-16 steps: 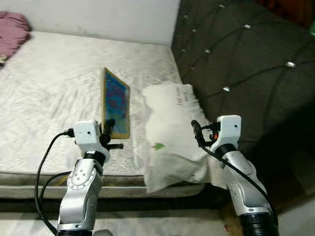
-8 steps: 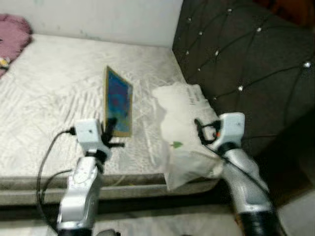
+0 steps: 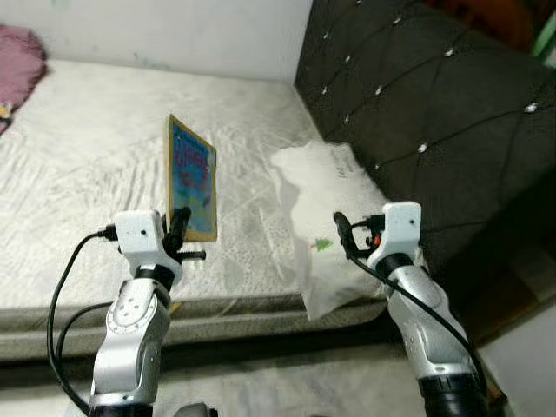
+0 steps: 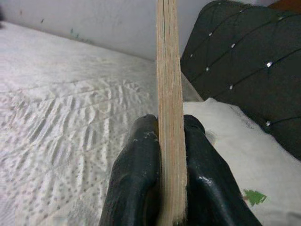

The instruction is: Clean up the room

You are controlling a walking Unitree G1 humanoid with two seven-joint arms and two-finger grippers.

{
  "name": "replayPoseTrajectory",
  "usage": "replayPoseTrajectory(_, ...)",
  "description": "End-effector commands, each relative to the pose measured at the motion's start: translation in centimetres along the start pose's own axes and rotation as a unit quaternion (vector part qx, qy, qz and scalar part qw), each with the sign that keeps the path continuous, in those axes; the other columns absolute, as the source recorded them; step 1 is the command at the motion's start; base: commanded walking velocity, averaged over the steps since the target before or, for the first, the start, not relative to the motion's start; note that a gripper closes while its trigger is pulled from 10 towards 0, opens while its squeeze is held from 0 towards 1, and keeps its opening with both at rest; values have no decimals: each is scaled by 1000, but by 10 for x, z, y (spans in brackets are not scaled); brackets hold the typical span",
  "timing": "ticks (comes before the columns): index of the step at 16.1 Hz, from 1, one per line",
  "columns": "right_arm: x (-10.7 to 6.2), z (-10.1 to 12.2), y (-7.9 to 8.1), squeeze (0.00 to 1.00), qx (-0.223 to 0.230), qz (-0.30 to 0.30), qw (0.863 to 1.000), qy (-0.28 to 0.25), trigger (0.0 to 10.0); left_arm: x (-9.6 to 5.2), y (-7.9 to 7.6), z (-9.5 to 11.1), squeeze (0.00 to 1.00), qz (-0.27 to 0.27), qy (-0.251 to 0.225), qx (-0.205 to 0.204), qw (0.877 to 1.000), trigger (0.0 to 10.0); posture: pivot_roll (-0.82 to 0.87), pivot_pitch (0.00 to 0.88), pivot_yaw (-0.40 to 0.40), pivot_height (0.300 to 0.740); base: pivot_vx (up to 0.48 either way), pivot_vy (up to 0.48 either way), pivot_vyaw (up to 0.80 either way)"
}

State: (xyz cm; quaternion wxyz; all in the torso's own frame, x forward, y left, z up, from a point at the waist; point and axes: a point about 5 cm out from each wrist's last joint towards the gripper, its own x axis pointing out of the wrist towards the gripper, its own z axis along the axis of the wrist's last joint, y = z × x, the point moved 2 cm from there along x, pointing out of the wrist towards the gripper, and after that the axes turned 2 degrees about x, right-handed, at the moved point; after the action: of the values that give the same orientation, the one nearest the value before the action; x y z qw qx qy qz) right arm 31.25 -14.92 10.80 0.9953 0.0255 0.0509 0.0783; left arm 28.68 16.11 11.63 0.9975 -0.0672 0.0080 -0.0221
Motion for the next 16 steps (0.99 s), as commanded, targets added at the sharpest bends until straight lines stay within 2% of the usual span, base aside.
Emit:
replayPoseTrajectory(1, -1, 1, -6, 0, -4, -9, 1000, 1, 10000, 2, -12, 15, 0, -27, -37, -4, 999, 10000, -43, 0, -122, 740, 259, 0, 0)
replayPoseTrajectory(9, -2, 2, -2, 0, -11, 12, 1000, -5, 10000, 0, -12, 15, 0, -32, -41, -7, 999, 10000, -42, 0, -124, 740, 400, 0, 0)
replayPoseTrajectory(13, -2, 2, 0, 0, -12, 18, 1000, -5, 10000, 0, -12, 15, 0, -31, -40, -5, 999, 10000, -39, 0, -125, 740, 426, 0, 661)
replayPoseTrajectory(16, -1, 0, -2, 0, -10, 9, 1000, -1, 10000, 0, -11, 14, 0, -26, -37, -9, 999, 10000, -38, 0, -125, 740, 246, 0, 0)
